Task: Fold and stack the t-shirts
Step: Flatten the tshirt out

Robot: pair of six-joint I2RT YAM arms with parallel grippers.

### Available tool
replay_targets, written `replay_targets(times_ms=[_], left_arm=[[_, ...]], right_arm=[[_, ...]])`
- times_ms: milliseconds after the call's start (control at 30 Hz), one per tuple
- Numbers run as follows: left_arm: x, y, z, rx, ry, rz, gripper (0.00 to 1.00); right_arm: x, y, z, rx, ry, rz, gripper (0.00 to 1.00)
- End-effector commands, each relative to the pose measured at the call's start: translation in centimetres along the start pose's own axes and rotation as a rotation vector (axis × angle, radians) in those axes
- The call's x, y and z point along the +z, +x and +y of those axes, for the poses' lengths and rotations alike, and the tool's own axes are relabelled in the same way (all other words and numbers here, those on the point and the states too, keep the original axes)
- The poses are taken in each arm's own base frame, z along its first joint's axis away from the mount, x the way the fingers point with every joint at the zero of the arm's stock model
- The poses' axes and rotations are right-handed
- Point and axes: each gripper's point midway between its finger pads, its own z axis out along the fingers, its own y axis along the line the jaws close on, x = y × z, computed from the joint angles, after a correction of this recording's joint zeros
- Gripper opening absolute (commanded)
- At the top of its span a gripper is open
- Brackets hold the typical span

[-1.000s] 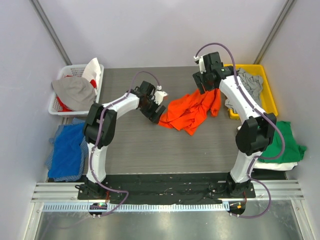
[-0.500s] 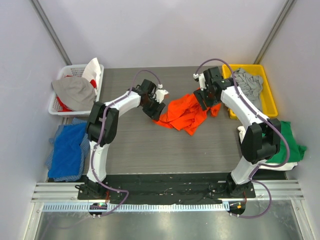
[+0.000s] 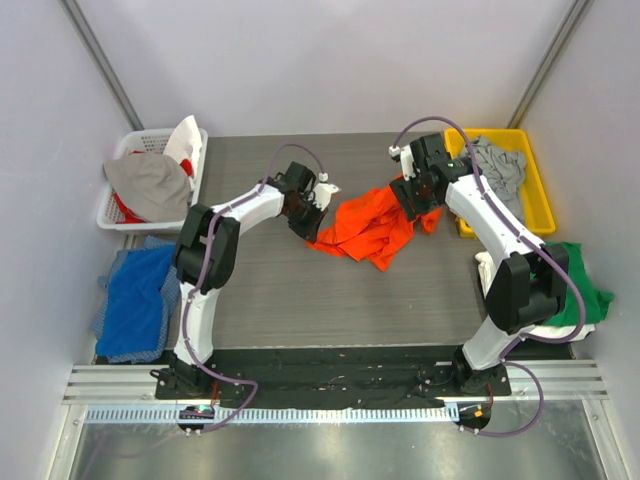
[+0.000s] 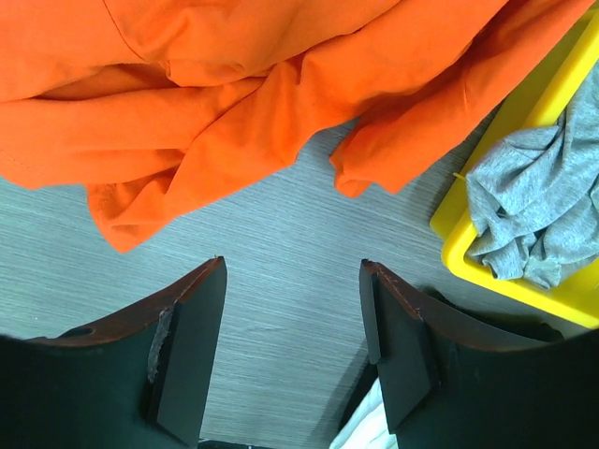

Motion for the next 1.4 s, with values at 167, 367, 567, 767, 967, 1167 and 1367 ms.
replay_targets(times_ms=[167,367,567,767,967,1167,1367], left_arm=[[-4.4,-1.2,-1.6,0.007,-0.004,-0.022,0.00],[-12.8,-8.4,-1.7,0.090,-0.122,-0.182,0.00],[-20.9,-14.5,-2.9,0.146,-0.194,-0.364,0.00],[-25.0,-16.3,-2.2,0.192,-0.315,-0.446,0.00],[-27.9,-17.1,-1.9,0.223,-0.398,-0.510,0.00],[-31.1,-18.0,-3.3,0.238,-0.406,-0.602,0.00],[-32.5,-17.1,-1.4,0.263,-0.551,-0.588,0.00]], right_arm=[[-1.5,0.4,0.7,-0.017,-0.034,-0.030,0.64],[-0.1,3.2,3.3,-0.027,-0.145,0.027,0.62],[1.2,4.6,7.3,-0.042,-0.302,0.066,0.62],[1.5,4.9,10.4,-0.108,-0.386,0.081,0.62],[2.2,5.0,12.5,-0.170,-0.402,0.102,0.61],[3.3,4.8,11.0,-0.165,-0.290,0.098,0.57],[3.6,4.8,10.2,-0.158,-0.237,0.090,0.57]])
